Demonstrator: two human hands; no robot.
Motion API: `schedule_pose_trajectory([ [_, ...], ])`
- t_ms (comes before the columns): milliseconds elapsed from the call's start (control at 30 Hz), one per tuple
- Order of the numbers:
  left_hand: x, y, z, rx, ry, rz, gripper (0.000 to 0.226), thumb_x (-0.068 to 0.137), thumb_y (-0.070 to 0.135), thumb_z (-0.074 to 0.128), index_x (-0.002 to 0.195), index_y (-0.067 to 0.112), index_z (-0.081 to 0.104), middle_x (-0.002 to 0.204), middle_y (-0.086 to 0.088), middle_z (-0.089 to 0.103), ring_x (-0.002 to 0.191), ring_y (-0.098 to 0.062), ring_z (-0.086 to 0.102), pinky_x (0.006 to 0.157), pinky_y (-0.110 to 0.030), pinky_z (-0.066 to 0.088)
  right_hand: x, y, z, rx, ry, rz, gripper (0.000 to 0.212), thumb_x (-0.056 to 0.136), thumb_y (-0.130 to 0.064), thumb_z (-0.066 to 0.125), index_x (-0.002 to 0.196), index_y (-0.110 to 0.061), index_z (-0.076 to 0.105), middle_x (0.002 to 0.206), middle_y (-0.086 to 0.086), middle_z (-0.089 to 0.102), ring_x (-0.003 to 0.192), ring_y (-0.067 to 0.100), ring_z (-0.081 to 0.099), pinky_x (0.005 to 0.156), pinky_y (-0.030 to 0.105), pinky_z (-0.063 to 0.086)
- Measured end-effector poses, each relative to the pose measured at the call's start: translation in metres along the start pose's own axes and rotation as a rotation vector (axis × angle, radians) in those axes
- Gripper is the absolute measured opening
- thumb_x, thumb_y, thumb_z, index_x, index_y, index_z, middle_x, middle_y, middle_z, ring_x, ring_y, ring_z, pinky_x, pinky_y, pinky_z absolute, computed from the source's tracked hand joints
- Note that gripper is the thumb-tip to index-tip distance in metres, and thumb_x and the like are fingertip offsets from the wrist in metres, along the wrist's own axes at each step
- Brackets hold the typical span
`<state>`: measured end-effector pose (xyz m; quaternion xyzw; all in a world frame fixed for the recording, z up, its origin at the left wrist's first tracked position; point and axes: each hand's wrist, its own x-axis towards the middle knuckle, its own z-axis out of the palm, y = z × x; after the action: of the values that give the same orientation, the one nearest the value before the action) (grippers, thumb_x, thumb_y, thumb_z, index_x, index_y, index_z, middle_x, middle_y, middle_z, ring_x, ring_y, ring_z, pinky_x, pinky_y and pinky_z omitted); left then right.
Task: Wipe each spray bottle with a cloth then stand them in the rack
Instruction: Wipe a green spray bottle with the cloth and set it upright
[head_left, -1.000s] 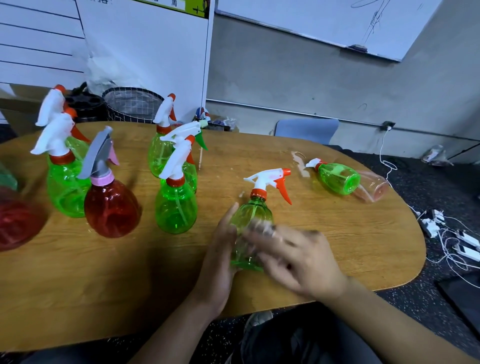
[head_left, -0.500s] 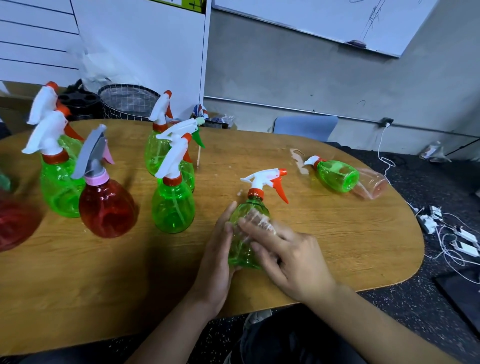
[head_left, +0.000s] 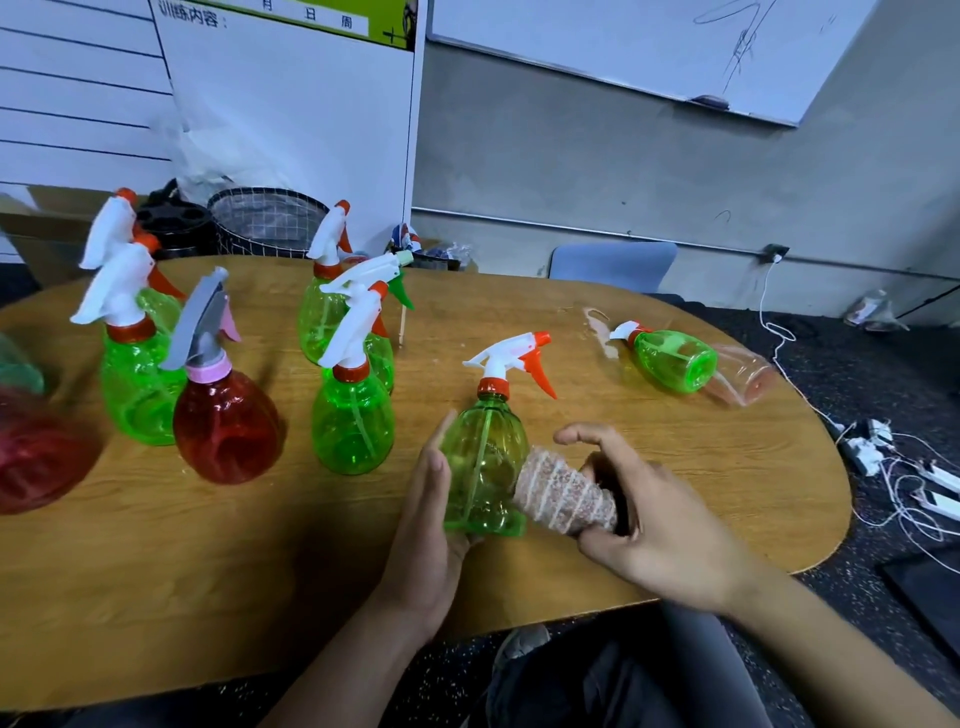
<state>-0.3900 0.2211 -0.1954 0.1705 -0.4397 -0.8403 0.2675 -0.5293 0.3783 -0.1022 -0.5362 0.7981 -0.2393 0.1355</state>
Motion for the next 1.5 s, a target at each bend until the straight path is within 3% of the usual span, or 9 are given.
schedule_pose_trajectory([
  [200, -0.001, 0.003, 0.003, -0.029, 0.021, -0.022, 0.11, 0.057, 0.086, 0.083, 0.154, 0.049, 0.047, 0.143, 0.001, 0.068, 0.125, -0.028, 0.071, 0.086, -0.043, 0.064, 0.009, 0.003, -0.036, -0.291, -0.229, -0.022, 0.055, 0.07, -0.022, 0.077, 0.112, -0.05, 0.054, 0.1, -0.024, 0.064, 0.081, -0.002, 0.062, 0.069, 0.014, 0.039],
  [300, 0.0, 0.001, 0.002, -0.034, -0.002, -0.026, 0.112, 0.052, 0.079, 0.091, 0.152, 0.051, 0.048, 0.143, 0.001, 0.069, 0.127, -0.029, 0.07, 0.085, -0.043, 0.063, 0.017, 0.005, -0.028, -0.188, -0.138, -0.09, 0.05, 0.071, -0.014, 0.082, 0.104, -0.044, 0.061, 0.099, -0.022, 0.062, 0.092, 0.002, 0.062, 0.076, 0.015, 0.041],
  [633, 0.002, -0.002, 0.001, -0.07, -0.023, -0.05, 0.112, 0.052, 0.065, 0.099, 0.15, 0.039, 0.05, 0.138, -0.004, 0.071, 0.123, -0.025, 0.071, 0.086, -0.036, 0.062, 0.032, -0.007, 0.059, 1.264, 0.565, 0.294, 0.057, 0.078, 0.002, 0.072, 0.132, -0.013, 0.056, 0.116, 0.026, 0.071, 0.099, 0.036, 0.065, 0.097, 0.056, 0.056],
  [833, 0.004, 0.0, 0.004, -0.057, -0.022, -0.03, 0.106, 0.067, 0.069, 0.09, 0.156, 0.029, 0.047, 0.143, -0.008, 0.068, 0.131, -0.027, 0.067, 0.094, -0.035, 0.06, 0.037, -0.011, 0.094, 0.97, 0.598, 0.297, 0.038, 0.109, -0.03, 0.055, 0.145, -0.038, 0.058, 0.144, -0.008, 0.065, 0.138, 0.013, 0.056, 0.119, 0.046, 0.042],
  [1000, 0.004, 0.0, 0.003, -0.044, -0.025, -0.027, 0.048, 0.107, 0.052, 0.049, 0.154, 0.045, 0.046, 0.144, 0.002, 0.069, 0.129, -0.024, 0.068, 0.092, -0.036, 0.061, 0.036, -0.014, 0.091, 1.166, 0.761, 0.326, 0.028, 0.094, -0.016, 0.068, 0.121, -0.016, 0.059, 0.101, 0.014, 0.071, 0.093, 0.023, 0.066, 0.092, 0.044, 0.052],
  [1100, 0.006, -0.005, 0.0, -0.049, -0.011, -0.042, 0.047, 0.107, 0.047, 0.037, 0.152, 0.049, 0.049, 0.146, 0.004, 0.067, 0.13, -0.023, 0.068, 0.09, -0.039, 0.06, 0.042, -0.019, 0.08, 1.232, 0.784, 0.276, 0.032, 0.089, -0.01, 0.072, 0.118, -0.011, 0.058, 0.103, 0.021, 0.075, 0.09, 0.027, 0.067, 0.088, 0.046, 0.054],
  [1267, 0.006, -0.008, 0.0, -0.043, 0.006, -0.039, 0.043, 0.11, 0.055, 0.039, 0.152, 0.051, 0.05, 0.147, 0.004, 0.066, 0.131, -0.025, 0.067, 0.087, -0.039, 0.062, 0.059, -0.016, 0.069, 0.893, 0.768, 0.167, 0.016, 0.098, -0.011, 0.07, 0.113, -0.011, 0.073, 0.106, 0.008, 0.079, 0.099, 0.02, 0.073, 0.092, 0.041, 0.057],
  [1367, 0.004, -0.005, 0.0, -0.004, -0.01, -0.022, 0.061, 0.095, 0.068, 0.049, 0.154, 0.05, 0.047, 0.148, -0.001, 0.065, 0.129, -0.025, 0.068, 0.084, -0.037, 0.062, 0.058, -0.016, 0.079, 0.515, 0.651, 0.127, 0.034, 0.108, -0.039, 0.053, 0.129, -0.022, 0.074, 0.116, -0.012, 0.07, 0.116, 0.007, 0.063, 0.1, 0.028, 0.05],
  [1500, 0.003, -0.001, 0.003, 0.004, -0.013, 0.022, 0.091, 0.077, 0.075, 0.079, 0.156, 0.044, 0.045, 0.154, -0.002, 0.06, 0.141, -0.028, 0.059, 0.108, -0.056, 0.05, 0.046, -0.013, 0.082, 0.365, 0.486, 0.123, 0.053, 0.104, -0.06, 0.041, 0.151, -0.041, 0.053, 0.115, -0.009, 0.054, 0.116, 0.003, 0.056, 0.096, 0.011, 0.042],
])
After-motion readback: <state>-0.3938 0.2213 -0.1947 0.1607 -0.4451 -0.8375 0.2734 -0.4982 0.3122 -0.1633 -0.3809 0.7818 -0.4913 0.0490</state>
